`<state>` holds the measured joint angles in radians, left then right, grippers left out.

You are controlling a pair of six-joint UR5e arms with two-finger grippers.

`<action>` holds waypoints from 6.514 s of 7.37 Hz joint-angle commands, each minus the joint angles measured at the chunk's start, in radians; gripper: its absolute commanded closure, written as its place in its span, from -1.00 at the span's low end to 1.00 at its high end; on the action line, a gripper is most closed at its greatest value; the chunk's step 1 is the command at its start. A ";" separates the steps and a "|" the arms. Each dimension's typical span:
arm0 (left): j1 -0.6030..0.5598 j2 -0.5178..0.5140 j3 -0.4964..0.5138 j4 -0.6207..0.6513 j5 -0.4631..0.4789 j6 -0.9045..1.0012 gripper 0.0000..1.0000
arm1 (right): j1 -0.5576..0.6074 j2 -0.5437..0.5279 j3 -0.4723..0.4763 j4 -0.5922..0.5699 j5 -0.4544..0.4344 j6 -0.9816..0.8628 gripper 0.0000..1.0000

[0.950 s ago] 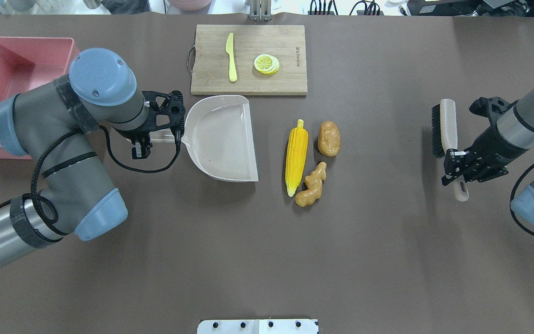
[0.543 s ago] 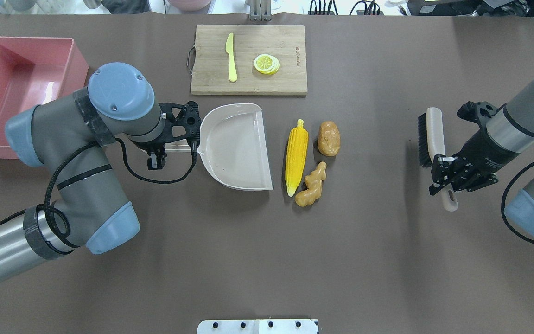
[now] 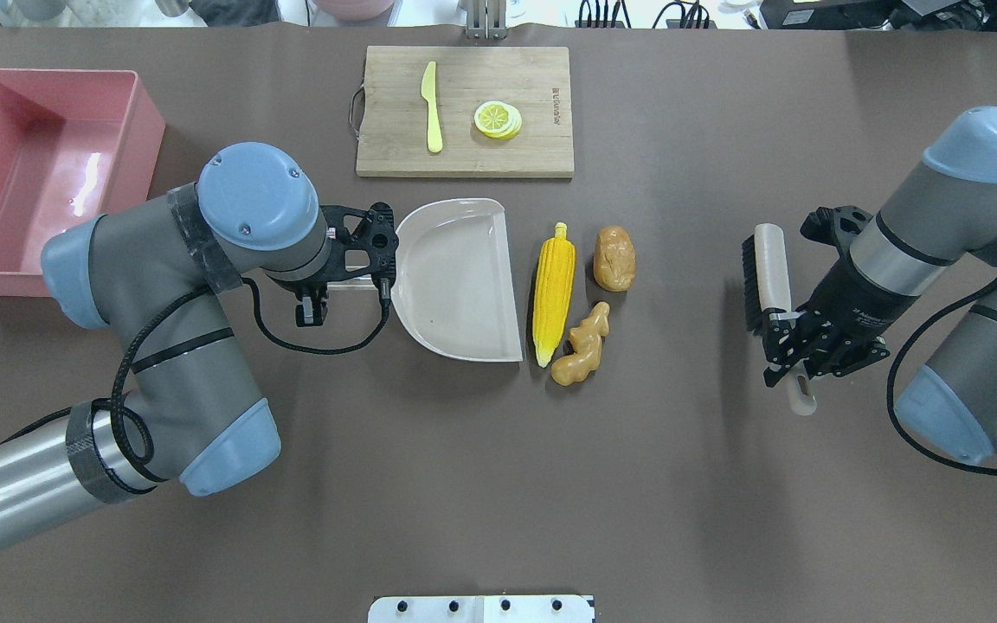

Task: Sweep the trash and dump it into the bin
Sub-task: 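Slide the dustpan toward the corn while the right gripper lifts the brush, then move the brush with the right gripper behind the ginger and potato, then sweep the corn and ginger into the dustpan with the brush, then lift the brush back away from the dustpan with the right gripper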

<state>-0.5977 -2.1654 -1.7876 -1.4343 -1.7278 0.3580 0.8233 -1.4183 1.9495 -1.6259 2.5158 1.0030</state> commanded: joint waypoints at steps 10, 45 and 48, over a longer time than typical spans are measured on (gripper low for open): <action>0.078 -0.016 0.027 0.009 0.077 -0.022 1.00 | -0.117 0.059 0.017 -0.081 -0.005 0.002 1.00; 0.076 -0.030 0.016 0.046 0.083 -0.025 1.00 | -0.087 0.280 -0.121 -0.149 -0.164 -0.061 1.00; 0.078 -0.030 0.017 0.046 0.083 -0.027 1.00 | -0.104 0.305 -0.161 -0.259 -0.337 -0.253 1.00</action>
<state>-0.5208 -2.1949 -1.7704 -1.3882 -1.6451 0.3319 0.7396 -1.1234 1.8076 -1.8641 2.2446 0.8003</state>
